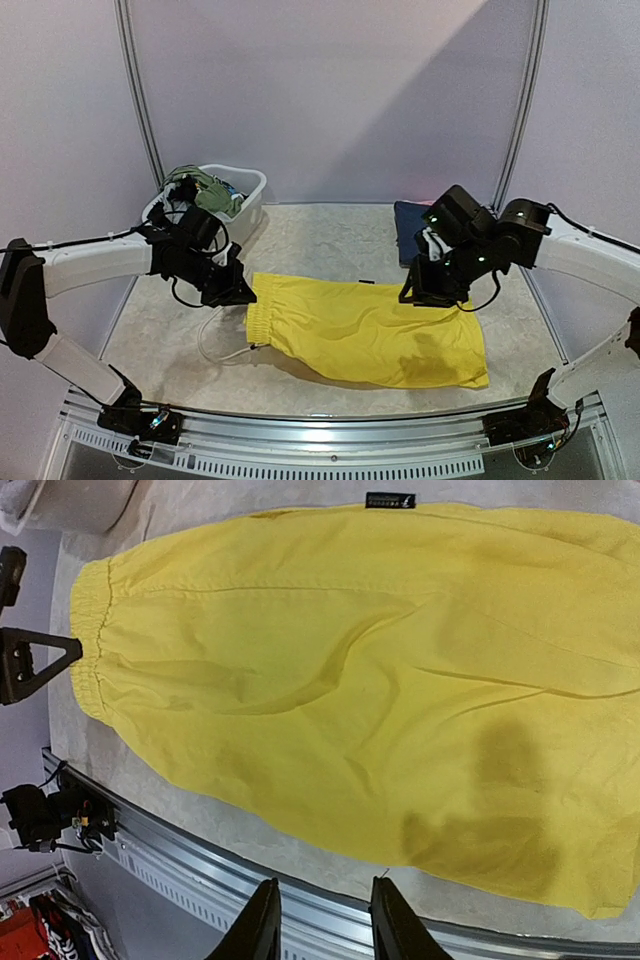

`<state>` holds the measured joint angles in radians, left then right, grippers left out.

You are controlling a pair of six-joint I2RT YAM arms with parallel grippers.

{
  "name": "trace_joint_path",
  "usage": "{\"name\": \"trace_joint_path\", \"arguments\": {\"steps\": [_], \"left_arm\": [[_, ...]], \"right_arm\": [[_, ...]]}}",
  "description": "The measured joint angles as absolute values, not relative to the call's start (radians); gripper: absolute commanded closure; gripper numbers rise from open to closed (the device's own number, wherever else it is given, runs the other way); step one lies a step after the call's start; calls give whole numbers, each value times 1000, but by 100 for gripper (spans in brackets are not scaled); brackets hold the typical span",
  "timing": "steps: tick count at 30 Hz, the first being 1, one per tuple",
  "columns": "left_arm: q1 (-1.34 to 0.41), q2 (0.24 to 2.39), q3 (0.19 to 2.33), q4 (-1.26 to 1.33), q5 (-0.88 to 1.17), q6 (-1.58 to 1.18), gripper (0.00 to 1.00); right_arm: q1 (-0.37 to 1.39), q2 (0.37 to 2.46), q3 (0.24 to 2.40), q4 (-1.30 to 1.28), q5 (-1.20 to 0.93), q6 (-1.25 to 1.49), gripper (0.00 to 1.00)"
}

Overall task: Fold and stack the mixed laundry pile
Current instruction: Fold the rectangle-folded shorts at the center of the board.

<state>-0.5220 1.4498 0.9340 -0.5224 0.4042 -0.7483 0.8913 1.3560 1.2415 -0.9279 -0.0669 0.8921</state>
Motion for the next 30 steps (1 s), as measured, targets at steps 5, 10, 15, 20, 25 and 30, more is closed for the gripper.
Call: {"name": "trace_joint_path", "arguments": {"steps": [5,10,15,20,25,30], "left_arm": [[-524,1438,1011,-640,378,-740,100],[-525,1436,1059,-712,358,-720,97],[-525,1451,1059,-751,340,-683,100],[-526,1478,1068,-779,328,-676,100],[-526,1495,1127,-791,335,-685,100],[-526,1499,1132,-773,376,-723,100]], "right_arm": [[947,1511,1296,-834,-98,880,73],[970,1682,1402,-762,-146,866,75],[992,1830,1509,-724,-187,843,66],[1026,1873,1579,-699,-226,810,44],[1049,1885,1676,-634,-252,802,39],[1063,1973,1770,-571,-268,802,40]]}}
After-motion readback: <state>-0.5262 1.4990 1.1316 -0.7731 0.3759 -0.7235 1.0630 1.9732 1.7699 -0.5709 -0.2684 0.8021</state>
